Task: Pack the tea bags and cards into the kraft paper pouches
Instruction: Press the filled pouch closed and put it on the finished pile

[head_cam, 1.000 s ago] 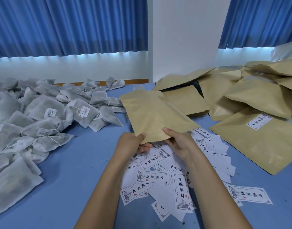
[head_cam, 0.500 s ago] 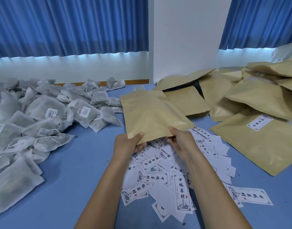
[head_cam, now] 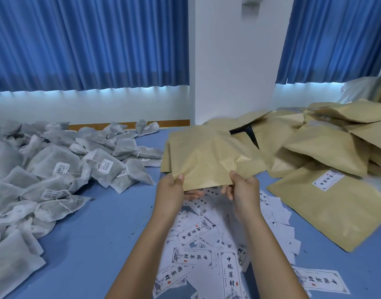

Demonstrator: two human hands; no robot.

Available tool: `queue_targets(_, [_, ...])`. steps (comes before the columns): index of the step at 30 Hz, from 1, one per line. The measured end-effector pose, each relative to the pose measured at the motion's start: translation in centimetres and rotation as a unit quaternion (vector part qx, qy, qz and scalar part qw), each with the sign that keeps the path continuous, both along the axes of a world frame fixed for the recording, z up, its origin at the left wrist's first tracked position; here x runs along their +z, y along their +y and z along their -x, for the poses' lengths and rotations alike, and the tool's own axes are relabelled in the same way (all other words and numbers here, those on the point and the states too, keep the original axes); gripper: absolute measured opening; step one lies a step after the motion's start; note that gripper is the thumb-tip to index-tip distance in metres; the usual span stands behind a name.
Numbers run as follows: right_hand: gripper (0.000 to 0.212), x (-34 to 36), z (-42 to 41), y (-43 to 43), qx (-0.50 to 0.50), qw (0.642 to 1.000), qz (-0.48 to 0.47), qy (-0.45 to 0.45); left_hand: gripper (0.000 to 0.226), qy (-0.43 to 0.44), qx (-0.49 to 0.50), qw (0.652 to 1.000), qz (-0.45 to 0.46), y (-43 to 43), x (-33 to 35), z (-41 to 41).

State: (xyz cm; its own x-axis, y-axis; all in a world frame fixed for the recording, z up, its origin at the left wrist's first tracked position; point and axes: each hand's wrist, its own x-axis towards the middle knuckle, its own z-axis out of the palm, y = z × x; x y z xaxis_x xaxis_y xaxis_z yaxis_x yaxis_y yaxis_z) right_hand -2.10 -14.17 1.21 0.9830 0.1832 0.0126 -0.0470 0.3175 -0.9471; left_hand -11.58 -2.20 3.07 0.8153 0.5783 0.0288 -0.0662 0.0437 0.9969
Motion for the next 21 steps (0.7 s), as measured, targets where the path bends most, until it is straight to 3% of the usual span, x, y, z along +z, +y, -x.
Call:
queue_targets(6, [0.012, 3.2, -4.2, -0.6, -0.031, 0.993, -0.111, -0.033, 0.029, -0.036, -0.023, 0.998, 0.04, -0.3, 3.4, -5.2])
queue_targets(10, [0.014, 6.6, -9.8, 1.2, 0.066, 0.928, -0.366, 0.033, 0.041, -0.065, -0.073, 0.991, 0.087, 0.5, 6.4, -12.9])
queue_targets(12, [0.014, 6.0, -11.5, 1.9, 0.091, 0.929, -0.35, 0.076, 0.055, 0.034, -0.078, 0.996, -0.009, 1.2, 6.2, -15.3])
queue_targets(14, [0.009, 4.4, -11.5, 2.2, 0.118, 0.949, -0.284, 0.067, 0.047, 0.094, -0.087, 0.974, -0.188, 2.2, 4.5, -16.4])
queue_targets(15, [0.01, 3.4, -11.3, 2.2, 0.118, 0.956, -0.26, 0.07, 0.044, 0.117, -0.091, 0.941, -0.303, 2.8, 3.3, -16.6])
queue_targets(16, [0.019, 2.6, -11.0, 2.0, 0.109, 0.961, -0.242, 0.079, 0.049, 0.162, -0.098, 0.885, -0.425, 3.4, 2.0, -16.6])
queue_targets(18, [0.037, 1.1, -10.3, 1.7, 0.083, 0.973, -0.195, 0.09, 0.061, 0.263, -0.123, 0.735, -0.613, 4.5, -0.6, -15.9])
queue_targets(20, [0.036, 0.1, -9.4, 1.6, 0.064, 0.981, -0.155, 0.097, 0.059, 0.31, -0.14, 0.635, -0.694, 4.8, -2.7, -14.6])
queue_targets(21, [0.031, -0.2, -8.9, 1.6, 0.054, 0.983, -0.142, 0.104, 0.052, 0.307, -0.129, 0.616, -0.714, 4.8, -3.3, -14.1])
